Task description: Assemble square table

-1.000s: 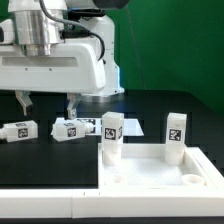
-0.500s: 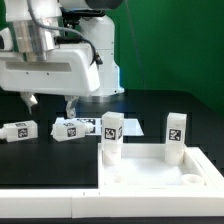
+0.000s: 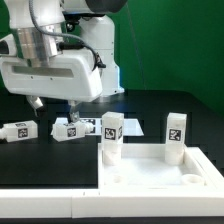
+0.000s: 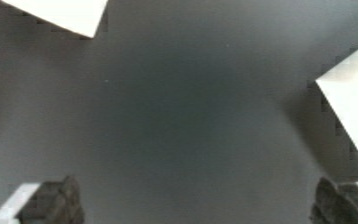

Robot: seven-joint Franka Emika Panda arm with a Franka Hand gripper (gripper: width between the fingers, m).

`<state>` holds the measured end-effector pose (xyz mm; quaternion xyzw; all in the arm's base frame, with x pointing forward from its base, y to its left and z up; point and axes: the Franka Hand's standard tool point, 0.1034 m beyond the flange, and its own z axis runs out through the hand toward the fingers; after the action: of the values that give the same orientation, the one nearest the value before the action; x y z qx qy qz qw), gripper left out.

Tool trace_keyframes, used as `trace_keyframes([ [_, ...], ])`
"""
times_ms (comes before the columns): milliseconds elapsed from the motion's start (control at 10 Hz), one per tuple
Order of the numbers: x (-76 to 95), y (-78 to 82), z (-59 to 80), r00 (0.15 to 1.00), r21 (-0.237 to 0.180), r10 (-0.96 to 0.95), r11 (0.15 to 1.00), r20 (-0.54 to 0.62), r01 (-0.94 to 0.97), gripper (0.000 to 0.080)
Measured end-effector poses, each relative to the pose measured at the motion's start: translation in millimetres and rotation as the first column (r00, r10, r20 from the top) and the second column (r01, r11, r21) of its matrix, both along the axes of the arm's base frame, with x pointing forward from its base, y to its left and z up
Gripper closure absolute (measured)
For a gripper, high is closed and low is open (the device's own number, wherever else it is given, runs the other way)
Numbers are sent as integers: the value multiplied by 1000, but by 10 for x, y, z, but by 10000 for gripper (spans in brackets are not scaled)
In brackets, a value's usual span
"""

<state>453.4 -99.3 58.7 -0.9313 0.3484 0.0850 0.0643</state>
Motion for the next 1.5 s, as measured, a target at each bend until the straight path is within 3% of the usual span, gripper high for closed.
trace_keyframes([
  [200, -175, 47, -74, 996, 34, -58, 998, -65, 60, 151],
  [300, -118, 94, -73, 999, 12, -31, 999, -44, 31, 151],
  [500, -139, 82, -80, 998, 19, -35, 999, -46, 36, 151],
  [800, -430, 46, -157, 987, 61, -115, 991, -109, 122, 151],
  [1000, -570, 69, -324, 982, 53, -142, 987, -129, 149, 151],
  [1200, -569, 72, -443, 984, 27, -133, 990, -121, 137, 151],
  [1500, -577, 75, -476, 984, 22, -130, 991, -122, 134, 195],
])
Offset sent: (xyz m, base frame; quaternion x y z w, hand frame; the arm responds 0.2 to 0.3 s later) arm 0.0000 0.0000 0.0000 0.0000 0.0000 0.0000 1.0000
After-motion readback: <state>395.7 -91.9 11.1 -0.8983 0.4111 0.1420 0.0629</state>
